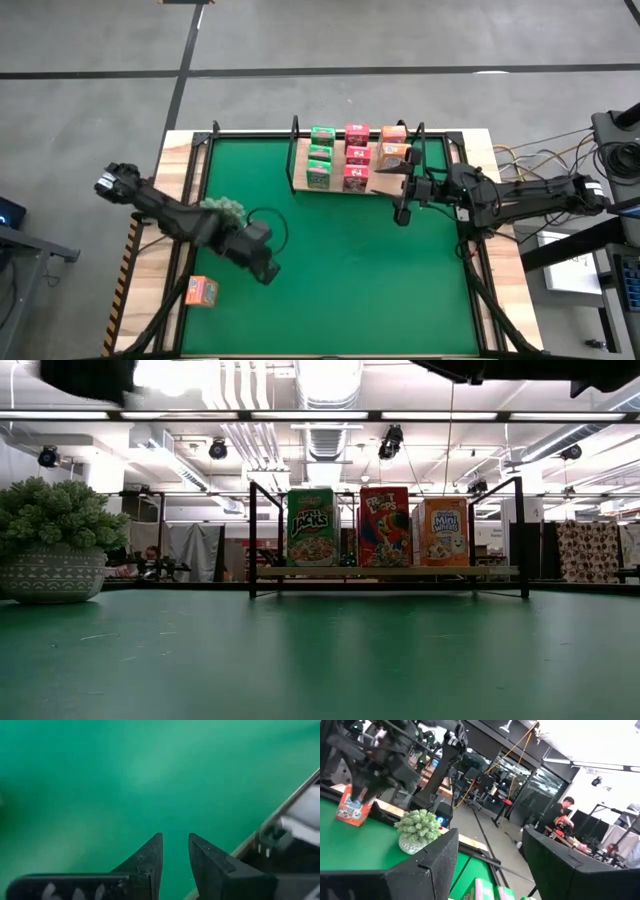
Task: Stack cereal on shelf
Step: Put the orange cereal box on the shelf aligned with the other orange cereal boxes
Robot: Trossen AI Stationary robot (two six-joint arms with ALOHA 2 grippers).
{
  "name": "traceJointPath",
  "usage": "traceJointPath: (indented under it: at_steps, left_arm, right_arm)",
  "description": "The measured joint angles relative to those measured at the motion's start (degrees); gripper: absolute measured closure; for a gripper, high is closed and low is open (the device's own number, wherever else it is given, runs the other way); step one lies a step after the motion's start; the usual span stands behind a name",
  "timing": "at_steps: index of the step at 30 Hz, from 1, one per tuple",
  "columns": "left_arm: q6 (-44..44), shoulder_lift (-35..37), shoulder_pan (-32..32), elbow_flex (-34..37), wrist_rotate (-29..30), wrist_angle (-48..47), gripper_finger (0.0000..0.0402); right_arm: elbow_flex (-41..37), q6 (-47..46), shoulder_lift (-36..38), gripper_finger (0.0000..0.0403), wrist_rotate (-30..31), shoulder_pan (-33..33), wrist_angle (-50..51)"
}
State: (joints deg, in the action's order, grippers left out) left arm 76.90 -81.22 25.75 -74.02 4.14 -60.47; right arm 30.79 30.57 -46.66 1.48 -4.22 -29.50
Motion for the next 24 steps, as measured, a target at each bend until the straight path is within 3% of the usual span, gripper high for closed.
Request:
traceJointPath:
  at_steps: [10,20,24]
  left_arm:
    - [33.6,-5.8,15.3,-3.9,-9.0,-17.4,0.0304]
    - [59.0,-5.9,29.4,-3.2,-9.4,-22.6,0.0194]
    - [61.6,-7.1,31.1,-2.4,-9.4,-22.8,0.0161]
  right_arm:
    - [-0.2,-1.0,-1.1,0.0193,-0.1,0.1,0.2]
    - [-0.3,-2.3,-1.1,0.0193,-0.6,0.1,0.6]
    - [-0.4,-2.8,-1.1,0.0193,-2.0,0.1,0.6]
